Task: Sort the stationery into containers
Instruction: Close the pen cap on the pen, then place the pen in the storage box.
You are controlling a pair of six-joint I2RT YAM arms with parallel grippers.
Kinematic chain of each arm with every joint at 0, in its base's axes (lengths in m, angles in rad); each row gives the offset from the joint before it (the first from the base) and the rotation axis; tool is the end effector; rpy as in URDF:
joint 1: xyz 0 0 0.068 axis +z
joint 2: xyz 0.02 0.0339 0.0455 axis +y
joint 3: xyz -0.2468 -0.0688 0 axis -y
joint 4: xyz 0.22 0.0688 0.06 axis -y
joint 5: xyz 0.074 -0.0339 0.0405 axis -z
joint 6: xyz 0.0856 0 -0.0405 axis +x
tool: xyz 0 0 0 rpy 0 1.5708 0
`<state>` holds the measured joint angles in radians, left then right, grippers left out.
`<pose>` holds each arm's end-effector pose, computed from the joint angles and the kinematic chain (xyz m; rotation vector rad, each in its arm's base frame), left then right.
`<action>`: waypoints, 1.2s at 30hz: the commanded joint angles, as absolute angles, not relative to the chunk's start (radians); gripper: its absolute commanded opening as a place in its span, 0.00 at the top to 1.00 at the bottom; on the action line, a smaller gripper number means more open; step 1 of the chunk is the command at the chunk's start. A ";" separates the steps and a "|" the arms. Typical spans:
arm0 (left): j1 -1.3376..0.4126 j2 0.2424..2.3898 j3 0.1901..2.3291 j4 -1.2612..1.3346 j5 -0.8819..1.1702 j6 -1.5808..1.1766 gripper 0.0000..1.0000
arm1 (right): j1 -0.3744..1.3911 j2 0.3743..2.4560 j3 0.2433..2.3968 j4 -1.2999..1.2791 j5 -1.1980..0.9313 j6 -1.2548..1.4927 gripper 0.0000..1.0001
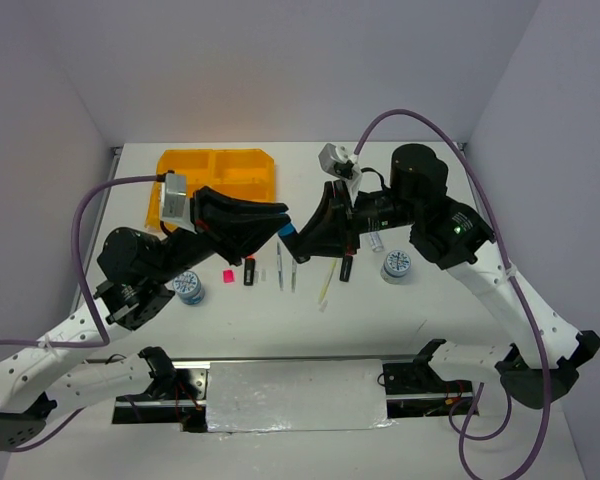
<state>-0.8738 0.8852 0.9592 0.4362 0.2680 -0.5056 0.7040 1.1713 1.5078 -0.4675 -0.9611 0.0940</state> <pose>0.1208 -0.1796 0.4571 0.4722 1.0861 -1.3727 0.1328 0.2048 0.4541 -1.2398 1.3749 1.3824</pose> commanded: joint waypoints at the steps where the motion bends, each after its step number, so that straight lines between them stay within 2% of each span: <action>1: -0.910 0.951 0.808 -0.086 0.519 -0.534 1.00 | 0.687 1.138 1.651 -0.005 -0.885 0.110 1.00; 6: -0.910 0.881 0.977 -0.253 0.202 -0.460 1.00 | 0.687 1.082 1.454 0.092 -0.901 0.129 0.99; 8: -0.910 0.867 1.043 -0.264 0.068 -0.451 1.00 | 0.687 1.030 1.375 0.135 -0.878 0.127 0.79; 10: -0.908 0.867 1.089 -0.291 0.005 -0.449 1.00 | 0.683 1.003 1.281 0.149 -0.847 0.127 0.72; 12: -0.907 0.879 1.147 -0.314 -0.104 -0.471 1.00 | 0.669 0.973 1.234 0.158 -0.827 0.129 0.60; 13: -0.907 0.884 1.161 -0.321 -0.139 -0.480 1.00 | 0.663 0.966 1.197 0.153 -0.799 0.127 0.49; 17: -0.885 0.916 1.215 -0.347 -0.326 -0.544 1.00 | 0.632 0.936 1.125 0.109 -0.706 0.103 0.28; 21: -0.783 1.001 1.219 -0.313 -0.316 -0.561 1.00 | 0.588 0.901 1.045 0.039 -0.571 0.080 0.21; 24: -0.600 1.109 1.242 -0.292 -0.240 -0.609 1.00 | 0.580 0.838 0.993 -0.015 -0.350 0.093 0.17; 25: -0.480 1.138 1.247 -0.282 -0.192 -0.636 1.00 | 0.578 0.822 0.982 -0.029 -0.294 0.110 0.17; 27: -0.385 1.231 1.241 -0.192 -0.082 -0.716 1.00 | 0.580 0.781 0.948 -0.069 -0.172 0.167 0.16; 29: -0.299 1.331 1.241 -0.125 -0.060 -0.790 1.00 | 0.580 0.749 0.921 -0.092 -0.108 0.239 0.16; 36: -0.213 1.563 1.259 0.164 -0.100 -0.856 1.00 | 0.581 0.735 0.825 -0.063 -0.247 0.282 0.15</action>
<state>-0.2337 1.5352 1.2232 -0.0612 -0.1249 -0.7959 0.5827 0.7368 0.8455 -0.0898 -0.2237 0.2451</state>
